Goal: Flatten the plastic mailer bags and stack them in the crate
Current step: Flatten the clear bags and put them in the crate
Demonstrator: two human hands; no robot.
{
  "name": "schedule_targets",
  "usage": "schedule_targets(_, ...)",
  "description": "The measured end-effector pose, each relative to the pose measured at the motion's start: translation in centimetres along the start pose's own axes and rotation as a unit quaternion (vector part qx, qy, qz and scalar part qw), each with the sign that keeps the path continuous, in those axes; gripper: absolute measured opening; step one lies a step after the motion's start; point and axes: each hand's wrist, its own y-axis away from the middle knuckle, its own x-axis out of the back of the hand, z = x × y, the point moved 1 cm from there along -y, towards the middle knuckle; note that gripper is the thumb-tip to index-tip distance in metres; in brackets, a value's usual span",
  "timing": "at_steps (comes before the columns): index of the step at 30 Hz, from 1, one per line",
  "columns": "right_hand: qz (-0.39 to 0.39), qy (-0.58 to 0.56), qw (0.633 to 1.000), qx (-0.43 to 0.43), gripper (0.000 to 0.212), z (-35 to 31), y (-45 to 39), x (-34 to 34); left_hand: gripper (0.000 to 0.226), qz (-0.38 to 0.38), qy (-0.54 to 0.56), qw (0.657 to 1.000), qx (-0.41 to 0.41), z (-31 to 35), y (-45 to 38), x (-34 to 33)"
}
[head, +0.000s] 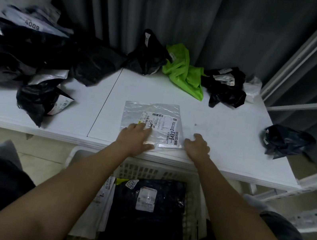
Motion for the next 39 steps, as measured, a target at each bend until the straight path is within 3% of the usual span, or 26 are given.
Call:
schedule_targets(2, -0.012, -0.068, 0.998, 0.009, 0.042, -0.1, 0.6, 0.1, 0.073, 0.005, 0.008, 1.0, -0.003, -0.1, 0.7, 0.1)
schedule_targets(4, -0.019, -0.136, 0.99, 0.019, 0.009, 0.0, 0.9, 0.2, 0.071, 0.009, 0.01, 1.0, -0.004, -0.4, 1.1, 0.0)
schedule_targets(6, -0.028, -0.211, 0.977, 0.011, 0.021, 0.0, 1.2, 0.3, 0.065, 0.02, 0.004, 1.0, -0.014, -0.5, 1.5, -0.1)
schedule_targets(9, -0.099, -0.348, 0.932, -0.029, 0.003, -0.3, 2.0, 0.2, 0.049, 0.063, 0.054, 0.996, -0.019, -0.7, 2.0, 0.1)
schedule_targets(12, -0.128, -0.367, 0.921, -0.028, 0.017, -0.3, 2.3, -0.2, 0.043, 0.09, 0.137, 0.986, 0.008, -0.9, 2.2, 0.5)
schedule_targets(16, -0.051, -0.341, 0.939, -0.002, 0.021, -1.0, 2.6, 0.0, 0.043, 0.099, 0.173, 0.979, 0.03, -1.3, 2.2, 0.6)
schedule_targets(19, 0.077, -0.309, 0.948, 0.023, 0.02, -1.5, 2.4, 2.0, 0.042, 0.124, 0.154, 0.979, 0.046, -2.0, 1.8, 0.8)
schedule_targets(21, 0.162, -0.282, 0.944, 0.045, 0.031, -1.9, 2.8, 4.1, 0.043, 0.13, 0.132, 0.982, 0.033, -2.2, 1.6, 0.9)
schedule_targets(27, 0.294, -0.263, 0.906, 0.153, 0.035, -4.8, 5.2, 8.5, 0.061, -0.062, 0.089, 0.994, 0.003, -2.3, 1.0, -0.3)
schedule_targets(29, 0.301, -0.303, 0.887, 0.174, 0.037, -5.8, 5.8, 9.0, 0.067, -0.067, 0.135, 0.989, 0.008, -1.7, 1.3, -0.1)
schedule_targets(34, 0.18, -0.45, 0.86, 0.158, 0.034, -7.4, 5.6, 8.3, 0.066, 0.081, 0.376, 0.921, 0.065, -0.9, 2.3, 2.8)
schedule_targets(37, 0.082, -0.466, 0.873, 0.12, 0.033, -7.6, 4.6, 6.2, 0.072, 0.175, 0.497, 0.841, 0.122, -2.6, 2.1, 4.2)
schedule_targets(39, 0.039, -0.462, 0.88, 0.105, 0.028, -7.7, 4.0, 4.6, 0.067, 0.193, 0.582, 0.779, 0.135, -3.9, 2.0, 4.7)
